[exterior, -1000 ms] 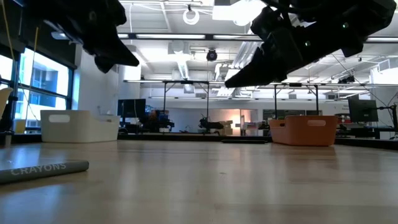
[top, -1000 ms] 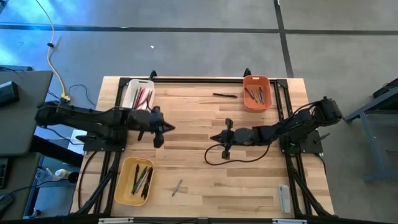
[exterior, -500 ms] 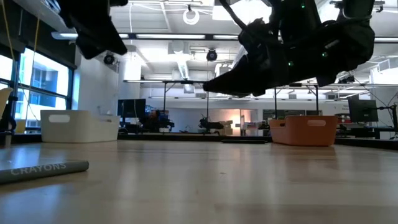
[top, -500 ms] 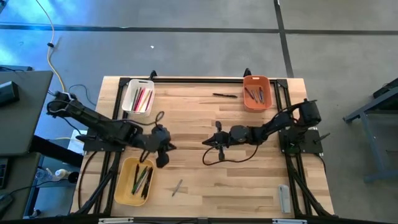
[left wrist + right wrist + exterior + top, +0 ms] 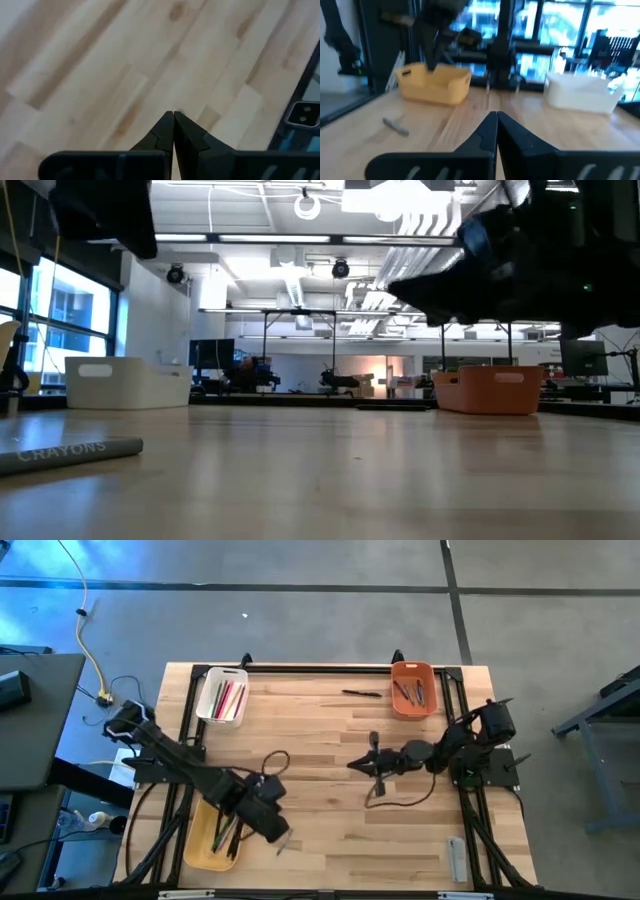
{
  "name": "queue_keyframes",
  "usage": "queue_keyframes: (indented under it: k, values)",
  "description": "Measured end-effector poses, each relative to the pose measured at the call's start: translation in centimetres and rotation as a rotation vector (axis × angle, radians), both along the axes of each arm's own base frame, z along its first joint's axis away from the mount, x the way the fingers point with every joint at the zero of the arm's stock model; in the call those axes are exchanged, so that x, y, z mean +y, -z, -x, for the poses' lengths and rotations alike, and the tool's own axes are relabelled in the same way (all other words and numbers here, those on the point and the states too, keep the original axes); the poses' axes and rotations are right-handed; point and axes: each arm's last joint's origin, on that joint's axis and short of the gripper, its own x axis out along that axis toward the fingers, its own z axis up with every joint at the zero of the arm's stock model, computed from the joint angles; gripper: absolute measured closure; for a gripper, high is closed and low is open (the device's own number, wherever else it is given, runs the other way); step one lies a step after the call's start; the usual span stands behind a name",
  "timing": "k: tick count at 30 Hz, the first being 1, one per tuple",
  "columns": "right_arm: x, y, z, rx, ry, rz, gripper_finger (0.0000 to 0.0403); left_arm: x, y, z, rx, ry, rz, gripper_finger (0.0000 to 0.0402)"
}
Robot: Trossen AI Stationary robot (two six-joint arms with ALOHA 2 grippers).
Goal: Sort crayons/erasers/pens/pencils in bins
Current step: Put the gray crayon into the orange bin
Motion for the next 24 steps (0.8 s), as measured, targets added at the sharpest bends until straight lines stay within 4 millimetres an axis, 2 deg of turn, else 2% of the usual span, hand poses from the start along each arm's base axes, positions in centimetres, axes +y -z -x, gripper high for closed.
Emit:
queue_keyframes:
  k: [5, 10, 14, 18, 20, 24]
  values:
    - [-0.3, -0.5, 1.7, -0.01, 0.033, -0.005, 0.0403, -3.0, 1.0, -2.2, 0.059, -0.017, 0.044, 0.0401]
    - [-0.4, -0.9, 2.0, -0.029, 0.035, -0.005, 0.0403, -5.4, 1.9, -4.7, 0.122, -0.042, 0.069, 0.0385]
    - [-0.4, -0.8, 2.1, -0.027, 0.035, -0.004, 0.0403, -6.4, 3.2, -6.1, 0.179, -0.077, 0.105, 0.0353]
    - [-0.3, -1.0, 1.8, -0.033, 0.026, -0.004, 0.0403, -6.9, 5.2, -6.5, 0.241, -0.1, 0.114, 0.0312]
    - [-0.3, -1.1, 1.5, -0.035, 0.02, -0.004, 0.0403, -6.8, 6.2, -6.2, 0.301, -0.105, 0.079, 0.0292]
    - [-0.2, -1.2, 1.3, -0.035, 0.011, -0.004, 0.0403, -6.6, 6.9, -6.8, 0.28, -0.11, 0.056, 0.0262]
